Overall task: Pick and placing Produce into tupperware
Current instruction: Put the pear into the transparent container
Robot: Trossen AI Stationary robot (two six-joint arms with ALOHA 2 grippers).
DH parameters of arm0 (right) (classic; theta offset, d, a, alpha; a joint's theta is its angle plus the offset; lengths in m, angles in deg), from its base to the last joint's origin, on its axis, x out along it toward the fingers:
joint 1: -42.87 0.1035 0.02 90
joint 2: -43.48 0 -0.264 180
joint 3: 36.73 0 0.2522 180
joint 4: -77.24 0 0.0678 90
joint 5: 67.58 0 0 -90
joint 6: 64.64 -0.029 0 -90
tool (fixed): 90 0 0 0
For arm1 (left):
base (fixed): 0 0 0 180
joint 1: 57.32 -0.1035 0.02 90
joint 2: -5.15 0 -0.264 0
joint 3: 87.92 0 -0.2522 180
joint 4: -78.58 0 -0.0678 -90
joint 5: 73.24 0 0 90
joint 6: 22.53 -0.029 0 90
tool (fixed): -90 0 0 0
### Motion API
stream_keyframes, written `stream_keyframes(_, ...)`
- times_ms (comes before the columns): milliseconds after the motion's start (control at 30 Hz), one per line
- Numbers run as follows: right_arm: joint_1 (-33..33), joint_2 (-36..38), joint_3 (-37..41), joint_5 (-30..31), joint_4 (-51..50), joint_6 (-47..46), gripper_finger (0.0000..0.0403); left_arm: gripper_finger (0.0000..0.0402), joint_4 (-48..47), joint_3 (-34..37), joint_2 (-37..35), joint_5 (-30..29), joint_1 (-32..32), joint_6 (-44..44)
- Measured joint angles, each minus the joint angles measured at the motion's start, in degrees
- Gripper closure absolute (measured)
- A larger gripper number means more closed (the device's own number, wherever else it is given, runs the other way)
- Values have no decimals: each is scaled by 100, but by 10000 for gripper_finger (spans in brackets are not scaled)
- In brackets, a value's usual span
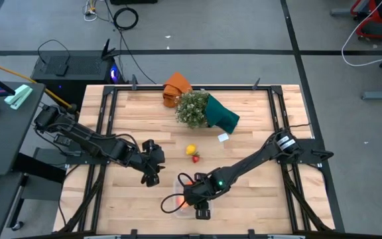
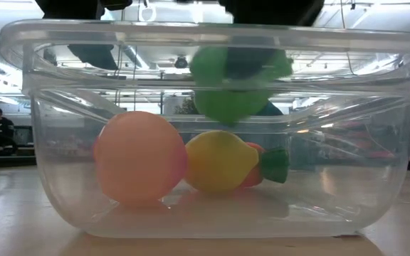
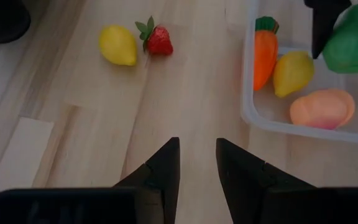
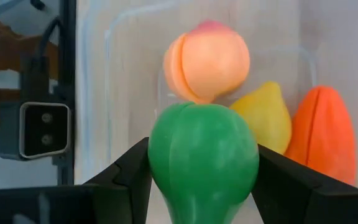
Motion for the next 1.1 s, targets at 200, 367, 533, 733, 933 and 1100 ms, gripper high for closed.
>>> stream_keyframes(200,2,-129,0,-153,32,-4,217,288,0,0,0,-2,0,1)
stream_keyframes(367,-33,-154,2,-177,31,2,218,290,0,0,0,-2,0,11)
stream_keyframes(533,-87,-154,13,-222,27,40,218,289,0,0,0,-2,0,24)
stream_keyframes(733,-83,-154,13,-309,25,55,216,289,0,0,0,-2,0,26)
stream_keyframes(933,-83,-154,13,-308,23,57,201,289,0,0,0,-2,0,25)
stream_keyframes(1100,-83,-153,51,-308,62,85,200,288,0,0,0,-2,0,24)
